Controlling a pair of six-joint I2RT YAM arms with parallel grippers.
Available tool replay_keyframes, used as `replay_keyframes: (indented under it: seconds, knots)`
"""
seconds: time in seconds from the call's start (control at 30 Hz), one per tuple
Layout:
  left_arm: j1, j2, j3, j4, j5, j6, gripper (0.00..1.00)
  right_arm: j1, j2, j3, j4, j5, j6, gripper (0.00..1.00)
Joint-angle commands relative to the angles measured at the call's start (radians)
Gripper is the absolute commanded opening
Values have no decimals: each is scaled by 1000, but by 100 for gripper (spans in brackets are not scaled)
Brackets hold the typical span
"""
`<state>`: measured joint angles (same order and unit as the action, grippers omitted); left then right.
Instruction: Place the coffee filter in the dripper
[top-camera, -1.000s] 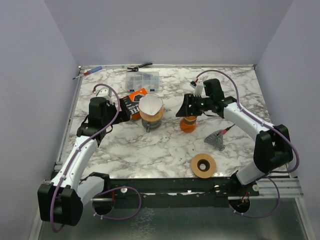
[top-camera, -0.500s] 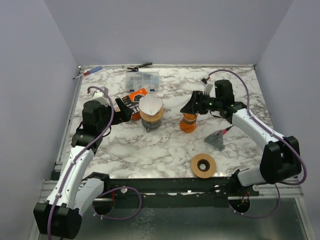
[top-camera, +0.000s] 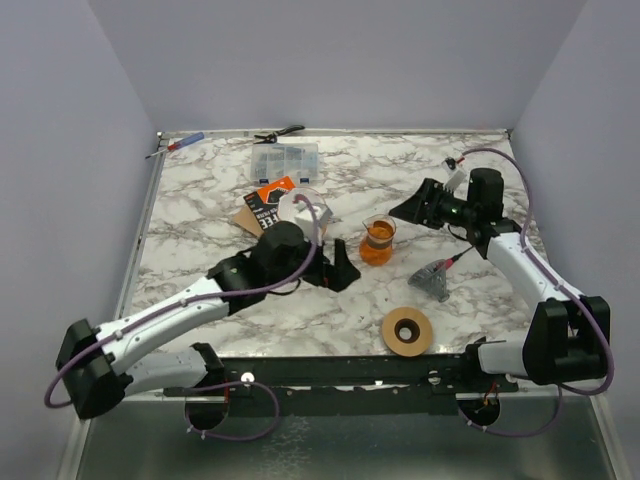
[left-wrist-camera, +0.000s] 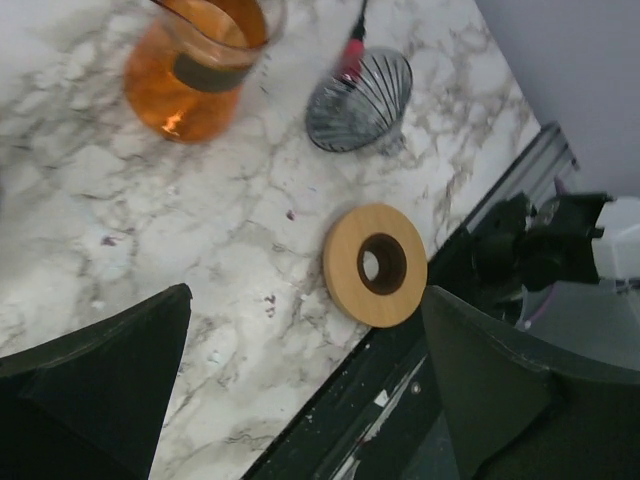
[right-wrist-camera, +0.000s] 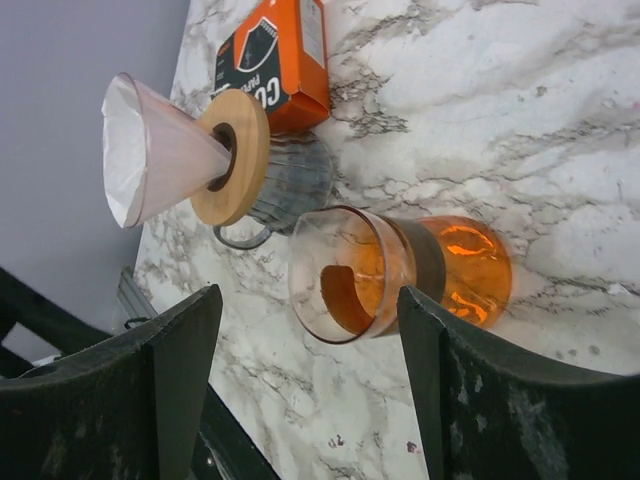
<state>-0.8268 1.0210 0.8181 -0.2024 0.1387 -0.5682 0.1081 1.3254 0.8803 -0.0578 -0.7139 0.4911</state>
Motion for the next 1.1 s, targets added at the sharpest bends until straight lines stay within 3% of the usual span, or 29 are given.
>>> replay_keyframes:
  seconds: [0.0, 0.17, 0.47, 1.07]
  knots:
    - [-240, 176, 80, 36, -213, 35, 99, -60, -51, -52, 30, -58, 23, 76]
    - [-384, 349, 136, 34, -330, 38, 99, -125, -75, -99, 15, -60, 17, 76]
    - [-454, 545, 227, 35, -467, 1, 99, -184, -86, -162, 1, -46, 3, 77]
    - [-519, 830, 329, 61, -383, -68, 99, -185, -115, -157, -139, 147, -86, 78]
